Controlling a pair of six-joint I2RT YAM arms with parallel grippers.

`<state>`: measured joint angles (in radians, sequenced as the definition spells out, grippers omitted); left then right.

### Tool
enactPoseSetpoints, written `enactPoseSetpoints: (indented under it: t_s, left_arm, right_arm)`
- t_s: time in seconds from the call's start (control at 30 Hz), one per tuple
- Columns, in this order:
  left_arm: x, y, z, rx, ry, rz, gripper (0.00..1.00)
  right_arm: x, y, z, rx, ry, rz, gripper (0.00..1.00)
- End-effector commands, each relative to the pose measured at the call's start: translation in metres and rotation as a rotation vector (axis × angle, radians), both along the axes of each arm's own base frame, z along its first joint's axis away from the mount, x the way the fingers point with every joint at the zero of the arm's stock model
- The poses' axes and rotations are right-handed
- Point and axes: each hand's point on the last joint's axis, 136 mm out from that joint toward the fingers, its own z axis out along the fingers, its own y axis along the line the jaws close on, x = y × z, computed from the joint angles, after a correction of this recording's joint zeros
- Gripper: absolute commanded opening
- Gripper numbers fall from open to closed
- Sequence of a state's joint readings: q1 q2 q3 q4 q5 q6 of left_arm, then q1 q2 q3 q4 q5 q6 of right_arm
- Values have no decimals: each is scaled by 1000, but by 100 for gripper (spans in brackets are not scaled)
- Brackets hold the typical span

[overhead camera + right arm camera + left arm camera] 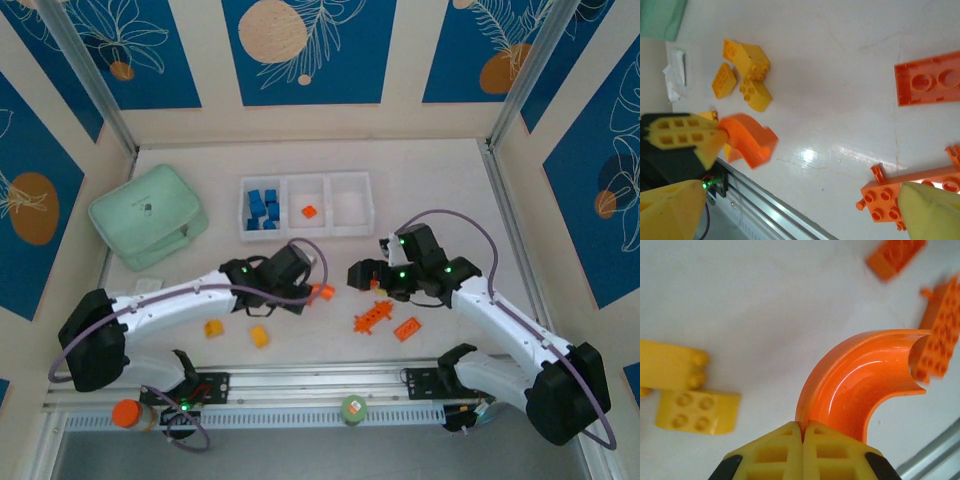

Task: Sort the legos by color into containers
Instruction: Place the lego in the container.

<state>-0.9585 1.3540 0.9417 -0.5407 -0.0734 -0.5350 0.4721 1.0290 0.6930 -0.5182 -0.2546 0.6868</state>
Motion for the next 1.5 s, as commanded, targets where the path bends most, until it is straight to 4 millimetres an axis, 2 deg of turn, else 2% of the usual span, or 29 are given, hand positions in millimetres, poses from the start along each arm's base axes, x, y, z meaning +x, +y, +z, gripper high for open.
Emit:
enactPoseSetpoints:
  t_s: [0.0, 0.13, 0.27, 0.53, 0.7, 0.83, 0.97, 1.03, 1.13, 1.33, 1.47]
  left_arm:
    - [36, 11, 25, -17, -13, 140, 2]
    - [86, 21, 40, -10, -38, 294, 0]
    - [131, 21, 43, -36, -35, 408, 0]
    - [214, 22, 28, 22, -44, 574, 0]
    - [252, 30, 9, 83, -44, 650, 0]
    - [267, 29, -1, 110, -43, 649, 1]
    - [271, 25, -9, 127, -23, 631, 9]
    - [272, 23, -8, 124, -25, 623, 17]
    - [272, 25, 0, 120, -39, 625, 20]
    - [259, 27, 24, 98, -54, 596, 22]
    - [233, 8, 32, 40, -47, 502, 24]
  right_arm:
    - [12, 1, 19, 41, -37, 4, 99]
    - [27, -4, 24, 47, -51, -27, 99]
    - [38, -5, 25, 48, -51, -31, 99]
    - [48, -7, 20, 37, -46, -28, 99]
    - [52, -9, 17, 42, -33, -32, 99]
    - [55, -10, 16, 42, -33, -33, 99]
    - [57, -10, 14, 48, -31, -34, 99]
    - [58, -10, 14, 51, -27, -34, 99]
    - [58, -10, 16, 50, -27, -29, 99]
    - [54, -14, 26, 35, -49, -27, 99]
    - [46, -21, 25, 25, -46, -40, 99]
